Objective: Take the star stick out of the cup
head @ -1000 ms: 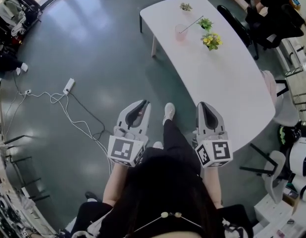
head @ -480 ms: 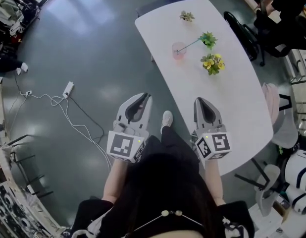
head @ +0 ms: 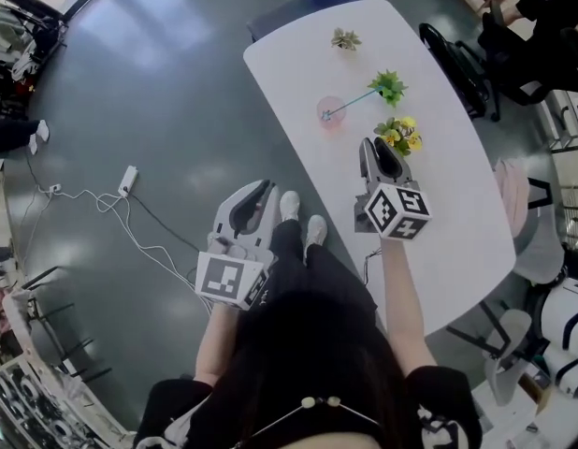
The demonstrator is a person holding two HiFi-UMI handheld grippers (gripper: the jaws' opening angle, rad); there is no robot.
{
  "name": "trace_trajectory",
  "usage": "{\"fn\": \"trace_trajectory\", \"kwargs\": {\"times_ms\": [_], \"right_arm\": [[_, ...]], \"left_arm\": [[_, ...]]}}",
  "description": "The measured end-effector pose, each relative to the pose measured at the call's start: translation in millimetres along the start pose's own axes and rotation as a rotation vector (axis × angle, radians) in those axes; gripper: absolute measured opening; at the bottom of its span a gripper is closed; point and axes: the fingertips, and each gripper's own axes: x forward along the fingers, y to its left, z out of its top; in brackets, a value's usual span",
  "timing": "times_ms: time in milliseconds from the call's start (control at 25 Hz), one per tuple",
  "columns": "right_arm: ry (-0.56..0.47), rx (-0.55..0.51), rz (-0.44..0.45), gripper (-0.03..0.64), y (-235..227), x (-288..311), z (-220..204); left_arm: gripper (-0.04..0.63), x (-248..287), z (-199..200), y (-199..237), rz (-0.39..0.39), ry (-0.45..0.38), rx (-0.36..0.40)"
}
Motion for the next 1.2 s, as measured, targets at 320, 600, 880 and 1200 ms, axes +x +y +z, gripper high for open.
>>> {"fn": "trace_trajectory", "kwargs": {"times_ms": [320,600,880,1200], "right_arm": [[0.099,0.163,-0.142,0.139,-44.2,85.1,-32.7],[0.127,0.21,-0.204,0.143,-61.4,125.5,-37.3],[0.139,0.204,-0.269,0.12,-65.5,137.9,-38.7],[0.131,0.169,-0.325,0.026,-68.9,134.8,-38.7]], "left_arm": [[0.037,33.1,9.9,26.2,-0.081,0.005,0.011],[0.037,51.5,14.4,67.9,-0.064,0.011,-0.005],[0.037,63.8,17.3,90.3,-0.077,0.009,-0.01],[0.037,71.8,19.0,102.5,-0.088,0.007,-0.004]]}}
